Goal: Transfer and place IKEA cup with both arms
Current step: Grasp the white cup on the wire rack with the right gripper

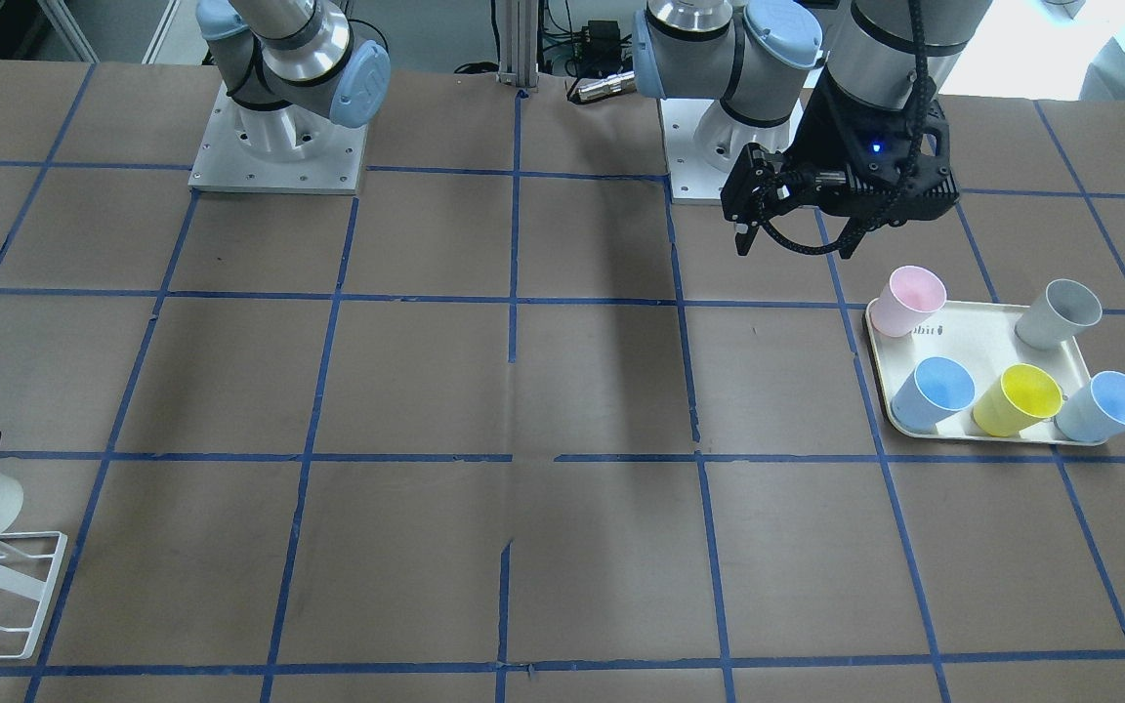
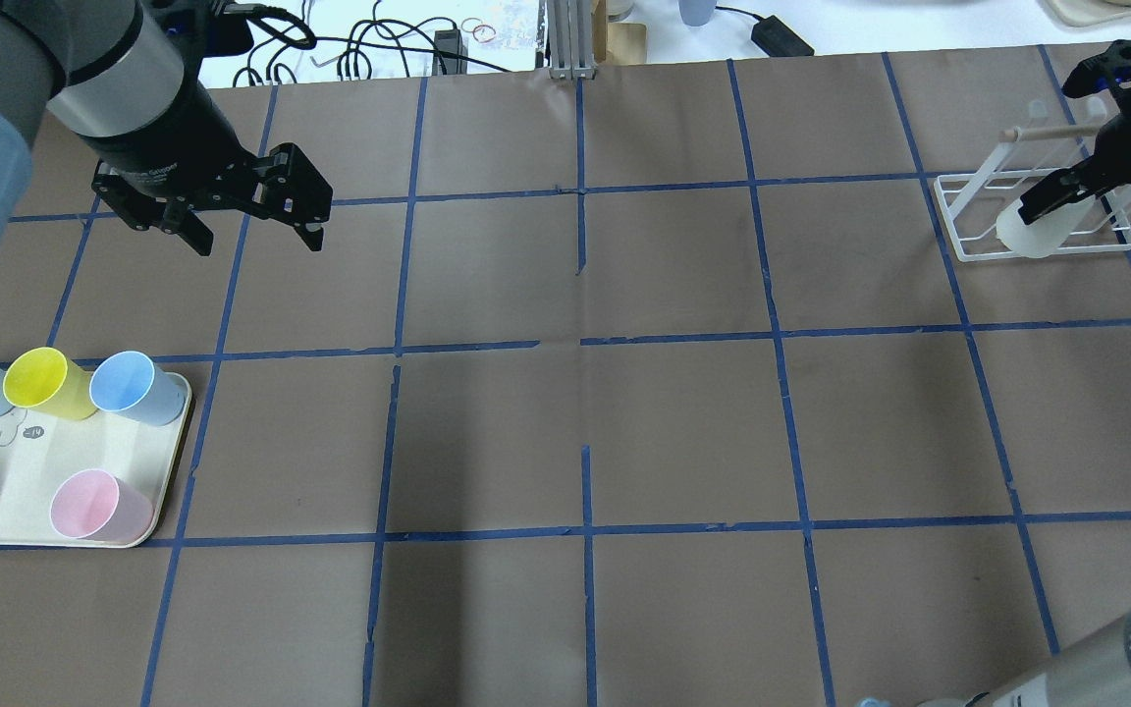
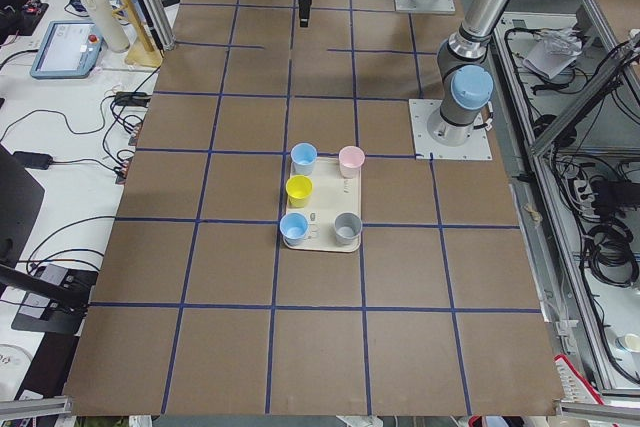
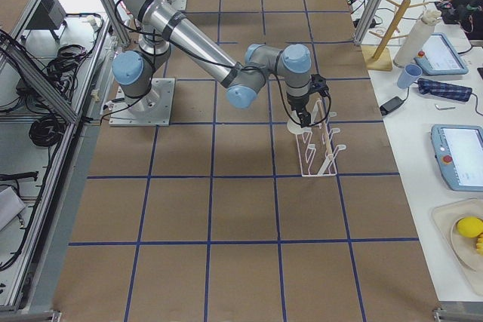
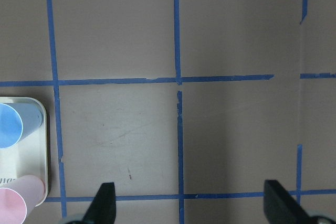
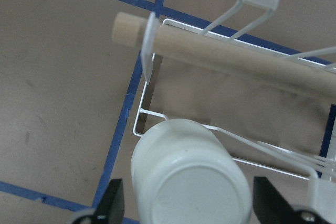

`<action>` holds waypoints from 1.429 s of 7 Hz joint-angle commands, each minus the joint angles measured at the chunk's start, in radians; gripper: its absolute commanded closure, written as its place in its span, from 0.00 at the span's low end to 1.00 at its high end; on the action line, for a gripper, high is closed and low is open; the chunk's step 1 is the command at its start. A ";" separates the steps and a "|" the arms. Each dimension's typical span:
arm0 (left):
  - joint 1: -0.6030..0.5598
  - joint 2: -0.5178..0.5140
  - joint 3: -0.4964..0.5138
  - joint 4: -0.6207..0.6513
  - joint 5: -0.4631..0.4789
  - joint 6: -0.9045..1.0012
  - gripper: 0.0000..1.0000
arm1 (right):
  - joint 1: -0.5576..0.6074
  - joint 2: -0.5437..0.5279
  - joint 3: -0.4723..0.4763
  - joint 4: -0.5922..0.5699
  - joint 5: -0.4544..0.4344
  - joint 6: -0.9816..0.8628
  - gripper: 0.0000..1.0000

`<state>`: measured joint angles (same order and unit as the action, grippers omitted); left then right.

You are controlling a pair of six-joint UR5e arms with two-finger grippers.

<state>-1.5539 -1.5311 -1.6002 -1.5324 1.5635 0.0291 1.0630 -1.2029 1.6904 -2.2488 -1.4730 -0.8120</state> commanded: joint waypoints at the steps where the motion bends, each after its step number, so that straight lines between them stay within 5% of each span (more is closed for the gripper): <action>1: 0.000 0.000 -0.001 0.000 0.001 0.002 0.00 | 0.000 -0.001 -0.001 0.000 0.005 -0.001 0.65; 3: 0.000 0.002 -0.001 0.000 0.001 0.002 0.00 | 0.000 -0.015 -0.005 0.000 0.003 0.000 0.85; 10: 0.009 0.003 0.000 0.005 -0.011 0.015 0.00 | 0.000 -0.142 -0.032 0.070 -0.020 -0.009 0.84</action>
<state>-1.5492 -1.5307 -1.6000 -1.5279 1.5587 0.0400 1.0631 -1.3166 1.6586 -2.1969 -1.4896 -0.8187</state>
